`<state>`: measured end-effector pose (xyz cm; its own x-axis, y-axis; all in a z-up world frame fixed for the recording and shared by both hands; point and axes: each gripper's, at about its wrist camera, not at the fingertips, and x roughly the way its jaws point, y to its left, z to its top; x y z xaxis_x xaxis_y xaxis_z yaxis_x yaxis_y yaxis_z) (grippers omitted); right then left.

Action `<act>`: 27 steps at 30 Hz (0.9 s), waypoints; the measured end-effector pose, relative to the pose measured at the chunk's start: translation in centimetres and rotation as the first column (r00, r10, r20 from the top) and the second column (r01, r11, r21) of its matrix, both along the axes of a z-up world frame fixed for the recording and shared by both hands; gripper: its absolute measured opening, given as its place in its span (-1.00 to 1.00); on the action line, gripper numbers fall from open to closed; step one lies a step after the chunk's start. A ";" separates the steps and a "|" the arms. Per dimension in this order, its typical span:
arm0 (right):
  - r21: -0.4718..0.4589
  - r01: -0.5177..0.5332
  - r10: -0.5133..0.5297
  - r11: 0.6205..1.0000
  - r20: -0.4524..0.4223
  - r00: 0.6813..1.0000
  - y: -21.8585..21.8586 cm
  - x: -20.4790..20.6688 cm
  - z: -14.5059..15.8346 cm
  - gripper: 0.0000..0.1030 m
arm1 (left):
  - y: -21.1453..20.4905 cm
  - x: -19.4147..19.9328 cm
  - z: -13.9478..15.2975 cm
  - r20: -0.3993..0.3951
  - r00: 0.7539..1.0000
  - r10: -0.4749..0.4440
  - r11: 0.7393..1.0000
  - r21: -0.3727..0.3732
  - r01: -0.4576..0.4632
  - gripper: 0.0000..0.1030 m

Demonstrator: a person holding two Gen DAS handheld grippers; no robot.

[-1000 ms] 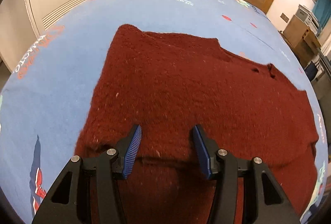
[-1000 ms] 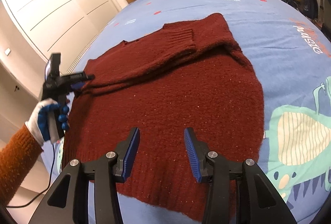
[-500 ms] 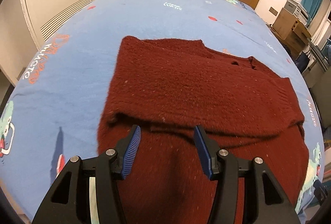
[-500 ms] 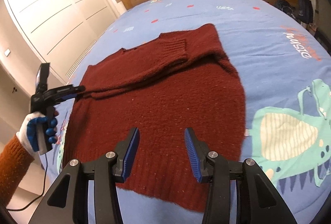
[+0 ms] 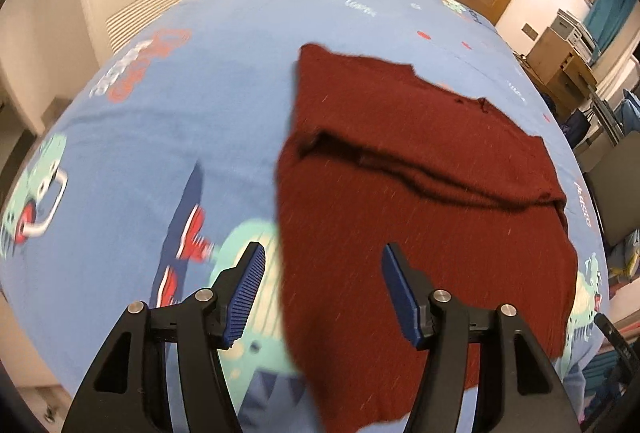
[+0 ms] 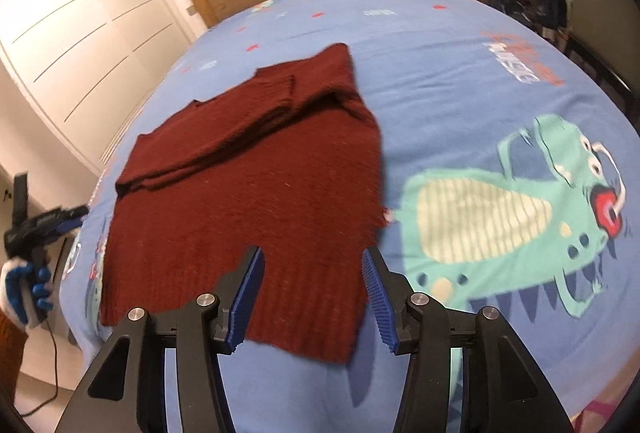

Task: Fold small clothes
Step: 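Lower both tools to the ribbed hem of the sweater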

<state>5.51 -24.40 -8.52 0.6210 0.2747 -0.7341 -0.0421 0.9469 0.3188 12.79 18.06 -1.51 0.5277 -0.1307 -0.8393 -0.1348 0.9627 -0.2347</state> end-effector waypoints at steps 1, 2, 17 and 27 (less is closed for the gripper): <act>0.005 0.006 -0.006 1.000 -0.008 1.000 -0.3 -0.1 -0.3 0.02 | 0.4 -0.8 -0.5 -0.013 1.000 0.009 1.000 -0.019 -0.009 0.07; 0.013 0.012 -0.012 1.000 -0.019 1.000 -0.7 -0.3 -0.6 0.03 | 0.7 -1.4 -0.6 -0.021 1.000 0.014 0.999 -0.031 -0.015 0.07; 0.126 -0.019 0.040 0.992 -0.165 0.985 -1.6 0.5 -5.4 0.17 | -1.2 -5.1 -6.2 -0.188 0.982 -0.025 0.981 -0.191 -0.012 0.07; 0.190 -0.071 0.113 0.979 -0.220 0.969 -0.7 1.9 -7.5 0.21 | -2.6 -4.9 -7.6 -0.206 0.976 -0.064 0.953 -0.304 -0.001 0.07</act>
<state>7.37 -25.14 -16.07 0.4082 0.4626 -0.7870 -0.0322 0.8688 0.4940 7.85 15.41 -9.06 0.3341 -0.4077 -0.8498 -0.1836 0.8562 -0.4830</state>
